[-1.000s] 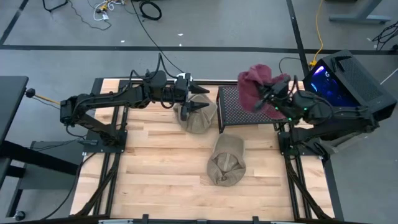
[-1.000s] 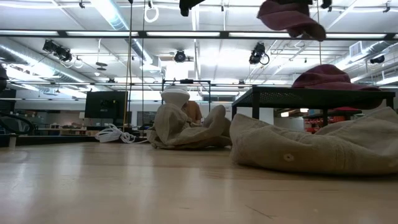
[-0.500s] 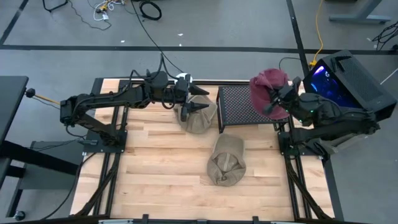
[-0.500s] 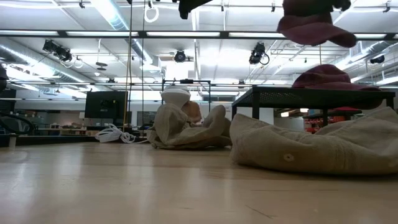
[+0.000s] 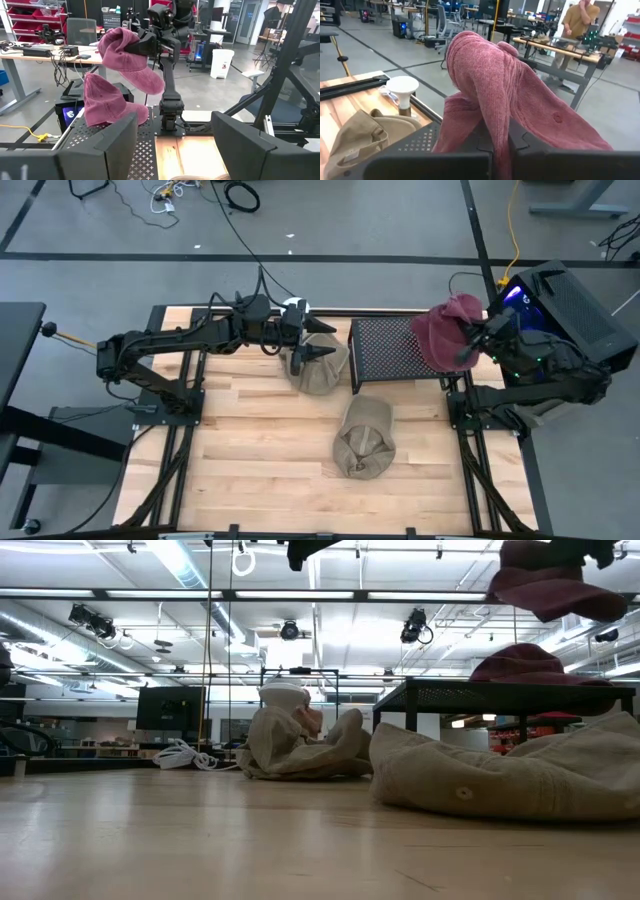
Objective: Pick & Place hat
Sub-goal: Stack the red hat on the red hat on the black shelf
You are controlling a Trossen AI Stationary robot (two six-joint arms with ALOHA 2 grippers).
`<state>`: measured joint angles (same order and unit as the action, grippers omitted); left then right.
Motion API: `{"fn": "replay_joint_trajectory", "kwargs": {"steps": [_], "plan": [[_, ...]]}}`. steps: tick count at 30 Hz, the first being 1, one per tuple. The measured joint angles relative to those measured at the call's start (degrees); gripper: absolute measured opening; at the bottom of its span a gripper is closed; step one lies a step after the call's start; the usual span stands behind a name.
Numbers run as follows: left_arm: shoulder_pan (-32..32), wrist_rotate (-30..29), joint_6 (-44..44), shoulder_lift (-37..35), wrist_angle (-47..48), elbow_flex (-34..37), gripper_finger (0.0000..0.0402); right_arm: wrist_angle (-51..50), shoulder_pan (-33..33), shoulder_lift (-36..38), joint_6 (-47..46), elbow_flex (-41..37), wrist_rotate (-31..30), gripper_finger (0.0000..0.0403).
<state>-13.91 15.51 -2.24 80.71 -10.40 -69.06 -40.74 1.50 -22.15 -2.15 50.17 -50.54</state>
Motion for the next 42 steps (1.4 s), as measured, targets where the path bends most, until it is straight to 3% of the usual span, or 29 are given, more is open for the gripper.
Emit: {"fn": "replay_joint_trajectory", "kwargs": {"steps": [12, 21, 24, 36, 42], "plan": [[0.0, 0.0, 0.0, 0.0, 0.0, 0.0, 0.0257, 0.0, 0.0, 0.6, -0.5, -5.9, -1.5, 0.0005], [0.0, 0.0, 0.0, 0.0, 0.0, 0.0, 0.0257, 4.1, -0.1, 0.5, -1.5, -15.0, -9.3, 0.0005], [0.0, 0.0, 0.0, 0.0, 0.0, 0.0, 0.0257, 8.1, -0.5, 0.6, 3.3, -16.9, -9.5, 0.0006], [0.0, 0.0, -0.1, 0.0, 1.6, 0.0, 0.0257, 14.1, -4.8, 0.5, 7.4, -21.1, -10.6, 0.0037], [0.0, 0.0, -0.1, 0.0, 1.8, 0.0, 0.0257, 14.9, -6.4, 0.5, 10.3, -22.8, -15.7, 0.0072]]}}
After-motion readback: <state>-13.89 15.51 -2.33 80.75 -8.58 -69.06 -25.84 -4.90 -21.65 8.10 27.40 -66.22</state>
